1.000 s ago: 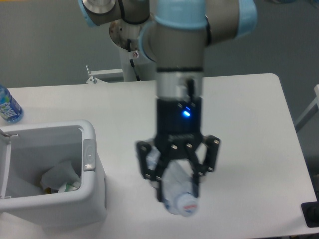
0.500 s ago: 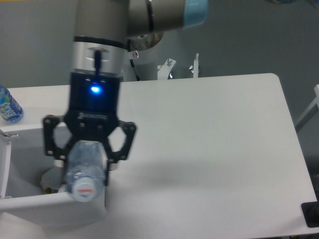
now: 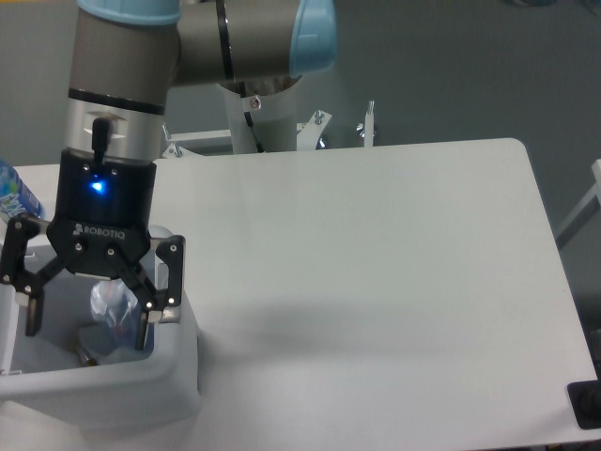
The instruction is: Place the trash in the trash can
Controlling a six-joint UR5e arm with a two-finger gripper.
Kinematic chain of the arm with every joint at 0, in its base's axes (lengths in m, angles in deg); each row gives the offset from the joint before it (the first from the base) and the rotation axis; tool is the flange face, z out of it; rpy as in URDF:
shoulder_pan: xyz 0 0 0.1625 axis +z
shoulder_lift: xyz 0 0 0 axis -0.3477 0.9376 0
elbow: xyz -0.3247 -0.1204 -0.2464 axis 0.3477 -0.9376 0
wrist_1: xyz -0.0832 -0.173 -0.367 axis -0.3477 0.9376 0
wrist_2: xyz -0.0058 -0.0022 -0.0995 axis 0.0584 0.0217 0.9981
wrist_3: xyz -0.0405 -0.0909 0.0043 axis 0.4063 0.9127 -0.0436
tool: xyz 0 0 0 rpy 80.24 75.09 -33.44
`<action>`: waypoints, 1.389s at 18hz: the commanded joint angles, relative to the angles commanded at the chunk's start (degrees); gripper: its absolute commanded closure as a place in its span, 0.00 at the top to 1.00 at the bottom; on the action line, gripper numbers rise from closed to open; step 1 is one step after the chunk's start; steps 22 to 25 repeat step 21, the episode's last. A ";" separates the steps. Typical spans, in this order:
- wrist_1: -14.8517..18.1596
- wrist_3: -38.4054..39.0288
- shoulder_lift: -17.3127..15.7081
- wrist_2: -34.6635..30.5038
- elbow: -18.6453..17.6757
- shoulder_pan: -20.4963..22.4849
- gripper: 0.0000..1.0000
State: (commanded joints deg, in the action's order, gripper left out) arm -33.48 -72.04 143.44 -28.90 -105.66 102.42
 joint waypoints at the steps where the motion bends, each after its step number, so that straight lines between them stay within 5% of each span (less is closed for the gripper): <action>1: 0.00 0.00 -0.09 0.00 0.00 2.36 1.00; 7: 0.61 -1.57 -0.09 -8.06 -1.49 11.25 1.00; 12: 6.05 -16.15 -2.10 -15.19 -3.94 16.44 1.00; 19: 13.44 -43.57 -10.27 -16.44 -14.23 24.79 1.00; 25: 13.89 -46.31 -11.68 -16.44 -15.55 26.46 1.00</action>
